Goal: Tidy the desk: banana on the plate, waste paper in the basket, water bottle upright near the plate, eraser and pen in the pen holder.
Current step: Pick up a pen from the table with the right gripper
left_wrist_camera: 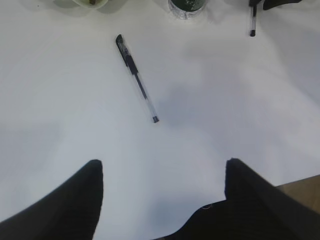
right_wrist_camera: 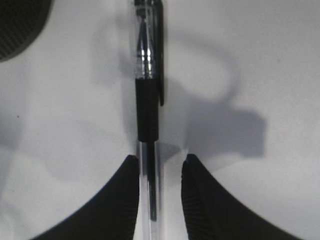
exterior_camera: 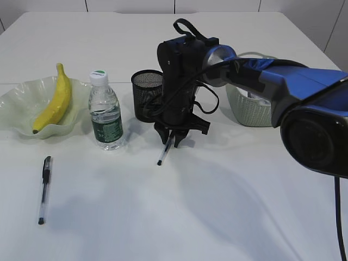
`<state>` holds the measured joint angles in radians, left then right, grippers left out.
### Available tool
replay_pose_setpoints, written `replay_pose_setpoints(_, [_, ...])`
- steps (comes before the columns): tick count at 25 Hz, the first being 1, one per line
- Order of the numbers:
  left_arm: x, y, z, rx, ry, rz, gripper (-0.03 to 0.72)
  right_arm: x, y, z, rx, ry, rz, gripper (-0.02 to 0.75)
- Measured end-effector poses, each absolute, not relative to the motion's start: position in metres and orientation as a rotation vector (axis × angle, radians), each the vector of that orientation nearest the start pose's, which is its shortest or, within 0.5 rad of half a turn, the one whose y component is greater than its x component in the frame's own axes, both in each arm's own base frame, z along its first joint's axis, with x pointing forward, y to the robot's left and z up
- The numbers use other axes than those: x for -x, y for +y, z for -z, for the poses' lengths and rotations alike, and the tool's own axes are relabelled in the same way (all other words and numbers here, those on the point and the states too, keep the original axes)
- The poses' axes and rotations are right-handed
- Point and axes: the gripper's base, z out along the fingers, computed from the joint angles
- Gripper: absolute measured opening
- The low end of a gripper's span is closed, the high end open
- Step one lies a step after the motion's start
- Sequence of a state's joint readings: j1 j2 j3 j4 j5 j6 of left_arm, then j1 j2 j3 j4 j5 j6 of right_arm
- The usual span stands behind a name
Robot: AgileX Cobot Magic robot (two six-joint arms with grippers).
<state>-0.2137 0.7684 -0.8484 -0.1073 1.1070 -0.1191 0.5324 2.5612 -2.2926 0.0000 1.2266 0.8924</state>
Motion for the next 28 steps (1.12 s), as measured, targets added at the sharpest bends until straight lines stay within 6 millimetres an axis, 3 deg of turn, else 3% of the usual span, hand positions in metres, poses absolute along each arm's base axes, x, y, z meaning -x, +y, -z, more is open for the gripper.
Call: replay_pose_setpoints(28, [-0.1163, -0.0342, -0.3374, -0.098, 2.522, 0.276, 0.540, -0.4498, 0.2668, -0.1268, -0.514, 2.986, -0.170, 0.215])
